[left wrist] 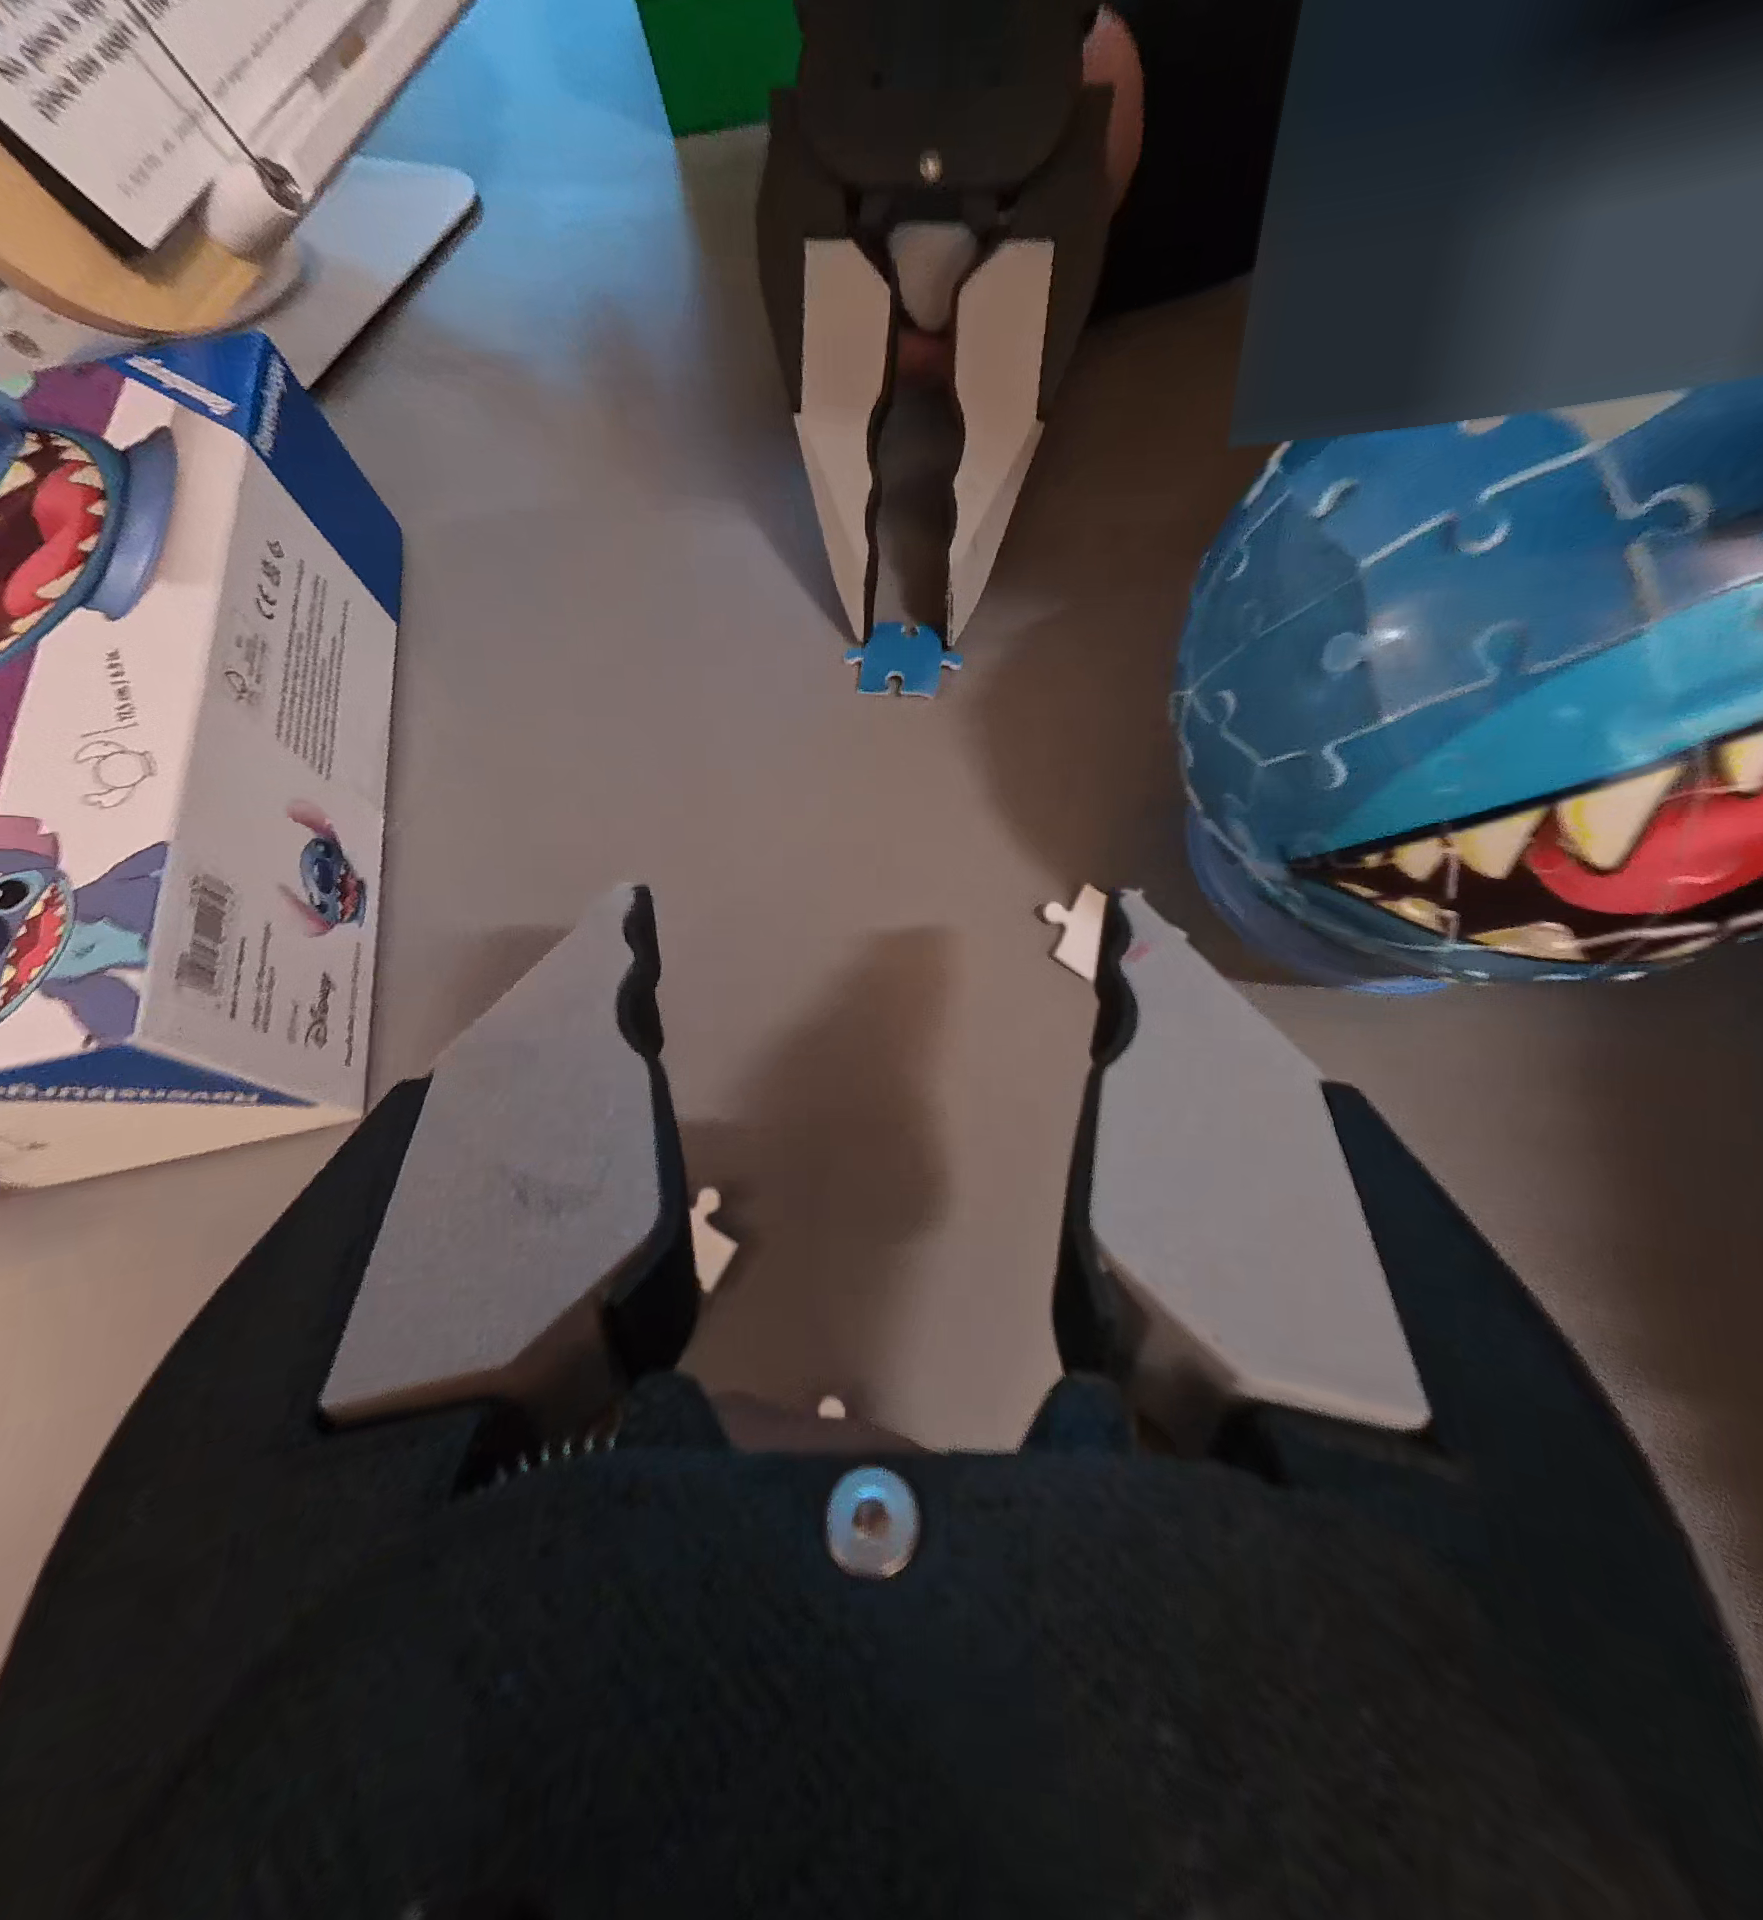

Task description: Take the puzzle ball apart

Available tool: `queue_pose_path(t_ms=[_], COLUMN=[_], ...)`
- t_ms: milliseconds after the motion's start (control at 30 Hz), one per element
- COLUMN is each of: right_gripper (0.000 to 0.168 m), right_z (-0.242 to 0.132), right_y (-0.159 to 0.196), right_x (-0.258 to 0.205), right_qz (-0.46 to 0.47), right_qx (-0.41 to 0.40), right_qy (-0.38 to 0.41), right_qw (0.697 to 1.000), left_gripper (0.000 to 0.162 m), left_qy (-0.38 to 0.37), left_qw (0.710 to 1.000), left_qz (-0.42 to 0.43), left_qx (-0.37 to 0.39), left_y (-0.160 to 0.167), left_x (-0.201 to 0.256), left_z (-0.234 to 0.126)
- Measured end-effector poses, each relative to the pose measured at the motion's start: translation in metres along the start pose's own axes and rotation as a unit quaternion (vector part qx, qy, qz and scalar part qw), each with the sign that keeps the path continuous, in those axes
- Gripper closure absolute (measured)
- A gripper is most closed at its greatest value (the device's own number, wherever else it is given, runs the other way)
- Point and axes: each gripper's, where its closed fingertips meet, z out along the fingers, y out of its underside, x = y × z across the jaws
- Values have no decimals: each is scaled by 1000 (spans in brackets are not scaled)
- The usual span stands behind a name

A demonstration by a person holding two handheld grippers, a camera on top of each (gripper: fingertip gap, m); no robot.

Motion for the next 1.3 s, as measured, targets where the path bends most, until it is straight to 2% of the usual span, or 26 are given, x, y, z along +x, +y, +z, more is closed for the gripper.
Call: queue_pose_path(t_ms=[133, 233, 300, 433, 667, 733, 767, 800, 867, 933, 1000, 1067, 1300], right_gripper=[149, 148, 148, 148, 149, 149, 162, 168, 168, 168, 168, 162, 158], right_z=[-6, -17, -26, -38, -48, -54, -62, -72, -87, -88, -82, -74, -58], right_y=[-11, -33, -47, -66, -83, -86, -91, -95, -96, -89, -87, -90, -109], right_x=[9, 12, 12, 4, -11, -3, 3, 11, 30, 37, 33, 25, 7], right_qz=[44, 103, 139, 170, 229, 267, 289, 309, 332, 325, 307, 288, 188], right_qx=[35, 96, 132, 180, 218, 241, 268, 299, 336, 323, 297, 276, 228], right_qy=[-6, -47, -77, -120, -205, -216, -226, -234, -217, -171, -138, -120, -33], right_qw=[998, 989, 978, 962, 926, 908, 891, 872, 854, 872, 894, 909, 955], left_gripper=[83, 90, 101, 123, 160, 161, 161, 162, 162, 162, 162, 162, 162], left_qy=[-4, -52, -78, -81, -56, -46, -34, -15, 0, 7, 42, 60, 46], left_qw=[999, 992, 982, 962, 956, 969, 979, 990, 999, 995, 981, 969, 973], left_qz=[46, 113, 168, 253, 276, 231, 183, 120, -4, -97, -187, -236, -223], left_qx=[-13, 6, 33, 61, 83, 77, 78, 73, 53, 14, 21, 32, 25], left_y=[-4, -22, -39, -59, -77, -79, -81, -80, -73, -60, -61, -65, -68], left_x=[-6, -23, -27, -14, 1, -4, -8, -12, -26, -34, -28, -24, -9], left_z=[27, 46, 55, 62, 62, 62, 61, 61, 61, 61, 58, 54, 43])
